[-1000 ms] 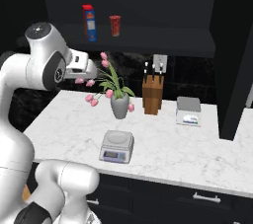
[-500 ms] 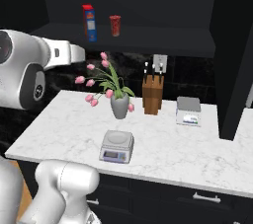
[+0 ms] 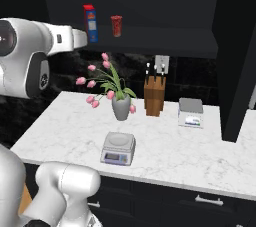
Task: Pick the boxed food and place it on the digital scale for weighing, and close the cabinet.
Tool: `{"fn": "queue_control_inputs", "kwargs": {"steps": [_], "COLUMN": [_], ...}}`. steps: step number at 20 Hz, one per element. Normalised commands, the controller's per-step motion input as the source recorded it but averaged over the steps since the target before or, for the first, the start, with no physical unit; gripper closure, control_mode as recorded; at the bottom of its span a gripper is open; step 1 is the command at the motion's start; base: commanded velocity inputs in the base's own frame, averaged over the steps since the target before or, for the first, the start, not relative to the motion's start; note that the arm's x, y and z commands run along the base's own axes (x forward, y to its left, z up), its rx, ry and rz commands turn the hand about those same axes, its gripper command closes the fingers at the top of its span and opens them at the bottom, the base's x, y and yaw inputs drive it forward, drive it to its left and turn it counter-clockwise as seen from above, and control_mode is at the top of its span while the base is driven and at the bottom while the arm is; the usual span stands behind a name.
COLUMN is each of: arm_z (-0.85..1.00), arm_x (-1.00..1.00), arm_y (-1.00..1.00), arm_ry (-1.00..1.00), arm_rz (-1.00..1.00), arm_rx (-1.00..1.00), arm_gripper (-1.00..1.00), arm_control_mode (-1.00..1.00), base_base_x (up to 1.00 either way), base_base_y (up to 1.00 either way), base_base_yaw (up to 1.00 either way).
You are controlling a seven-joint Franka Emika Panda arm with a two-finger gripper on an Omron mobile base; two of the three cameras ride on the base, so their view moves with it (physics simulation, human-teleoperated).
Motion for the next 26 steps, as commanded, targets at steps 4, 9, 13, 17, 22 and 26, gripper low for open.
{"fn": "queue_control_inputs", "kwargs": {"steps": [4,9,13,17,22,26], "arm_z": [0.04,0.09,0.06,0.0,0.0,0.0], "arm_x": [0.17,0.08,0.24,0.45,0.44,0.52], "arm_y": [-0.01,-0.01,0.0,0.0,0.0,0.0], "arm_ry": [-0.15,-0.25,-0.1,0.0,0.0,0.01], "arm_rz": [0.05,0.05,0.01,0.06,0.04,0.01], "arm_rx": [0.03,0.03,0.0,0.0,0.0,0.0], "arm_gripper": [-1.0,-1.0,-1.0,-1.0,-1.0,-1.0], "arm_control_mode": [-1.0,-1.0,-1.0,-1.0,-1.0,-1.0], "base_base_x": [0.0,0.0,0.0,0.0,0.0,0.0], "base_base_y": [0.0,0.0,0.0,0.0,0.0,0.0], "base_base_yaw": [0.0,0.0,0.0,0.0,0.0,0.0]}}
